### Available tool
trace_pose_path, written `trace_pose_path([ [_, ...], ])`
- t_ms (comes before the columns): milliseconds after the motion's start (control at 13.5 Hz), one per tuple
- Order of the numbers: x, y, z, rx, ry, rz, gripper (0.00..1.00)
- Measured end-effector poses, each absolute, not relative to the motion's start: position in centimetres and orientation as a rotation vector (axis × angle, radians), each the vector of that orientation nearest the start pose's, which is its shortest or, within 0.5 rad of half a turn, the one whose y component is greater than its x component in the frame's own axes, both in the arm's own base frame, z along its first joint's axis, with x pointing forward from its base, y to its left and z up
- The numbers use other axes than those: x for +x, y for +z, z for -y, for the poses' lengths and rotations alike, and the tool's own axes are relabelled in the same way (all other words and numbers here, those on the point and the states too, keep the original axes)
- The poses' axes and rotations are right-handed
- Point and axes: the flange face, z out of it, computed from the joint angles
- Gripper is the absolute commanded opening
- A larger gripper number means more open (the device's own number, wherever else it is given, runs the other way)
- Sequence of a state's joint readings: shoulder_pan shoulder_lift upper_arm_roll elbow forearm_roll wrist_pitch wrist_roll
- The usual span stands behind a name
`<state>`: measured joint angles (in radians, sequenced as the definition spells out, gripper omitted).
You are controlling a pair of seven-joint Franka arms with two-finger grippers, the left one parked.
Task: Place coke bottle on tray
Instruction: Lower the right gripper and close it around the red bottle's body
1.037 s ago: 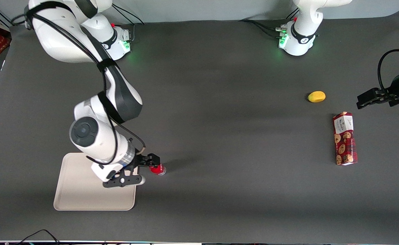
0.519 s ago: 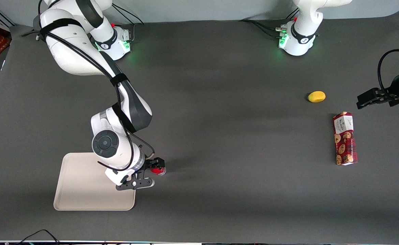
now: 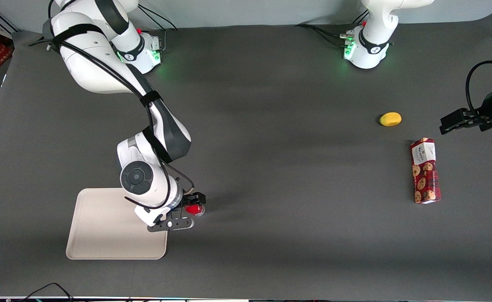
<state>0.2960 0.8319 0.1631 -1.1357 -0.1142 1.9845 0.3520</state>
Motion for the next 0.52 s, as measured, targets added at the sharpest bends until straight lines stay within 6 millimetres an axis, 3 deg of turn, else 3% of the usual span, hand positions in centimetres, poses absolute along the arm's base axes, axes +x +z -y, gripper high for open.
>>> trace_pose_path([
  [296, 70.39, 30.91, -29.83, -3.116, -0.020, 0.153, 0.83],
  [444, 70.37, 30.76, -29.83, -3.117, -0.017, 0.153, 0.64],
  [519, 70.36, 30.67, -29.86, -3.117, -0.015, 0.153, 0.50],
])
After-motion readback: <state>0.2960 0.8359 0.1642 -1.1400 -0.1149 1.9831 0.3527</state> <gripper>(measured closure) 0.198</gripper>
